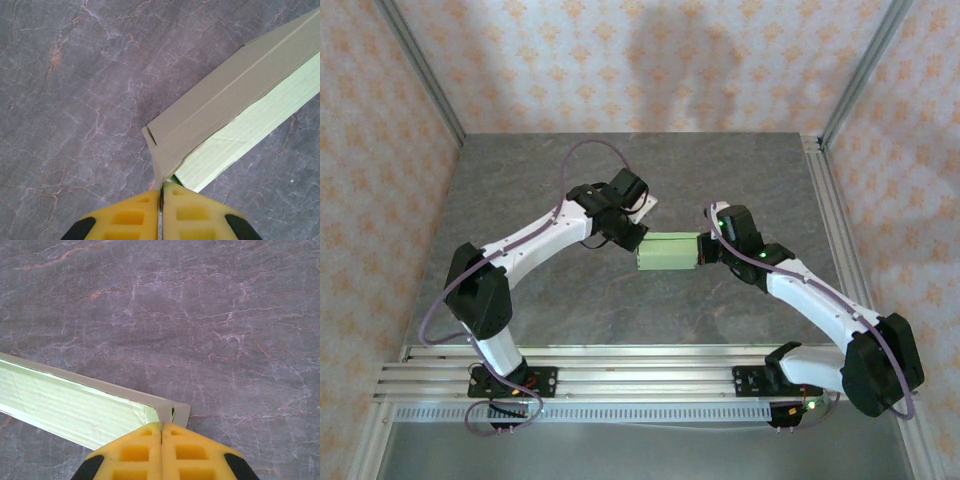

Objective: Fold the paper box

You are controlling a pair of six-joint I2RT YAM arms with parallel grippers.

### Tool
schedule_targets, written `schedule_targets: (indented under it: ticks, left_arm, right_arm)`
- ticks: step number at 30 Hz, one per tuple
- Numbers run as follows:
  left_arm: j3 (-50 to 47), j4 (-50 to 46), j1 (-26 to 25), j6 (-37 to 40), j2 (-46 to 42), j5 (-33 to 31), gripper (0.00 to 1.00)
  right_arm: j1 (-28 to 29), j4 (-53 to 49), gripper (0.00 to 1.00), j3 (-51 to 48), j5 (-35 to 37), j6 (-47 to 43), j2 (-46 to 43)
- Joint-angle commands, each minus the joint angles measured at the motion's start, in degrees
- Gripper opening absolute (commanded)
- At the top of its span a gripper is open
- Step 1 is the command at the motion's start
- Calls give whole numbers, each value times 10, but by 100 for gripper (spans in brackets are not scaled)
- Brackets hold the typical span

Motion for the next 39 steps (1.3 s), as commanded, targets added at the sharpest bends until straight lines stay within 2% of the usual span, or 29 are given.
schedule_targets:
  ticks: [1, 6, 14, 20, 29, 39]
  left_arm:
    - [28, -25, 1, -26, 13, 15, 10]
    - [36, -28, -6, -71, 19, 27, 9]
    - [30, -21, -5, -140, 23, 23, 1]
    - [41, -6, -5, -178, 35, 45, 0]
    - [24, 19, -6, -182, 44, 45, 0]
    - [-21, 50, -8, -183, 45, 53, 0]
  right_arm:
    - [4, -4, 0, 15, 4, 0, -2]
    - [3, -2, 0, 12, 6, 0, -2]
    - [3, 1, 0, 8, 4, 4, -2]
    - [4, 6, 0, 6, 4, 6, -2]
    - [3, 21, 0, -10, 3, 4, -2]
    - [3, 119, 0, -97, 4, -17, -6]
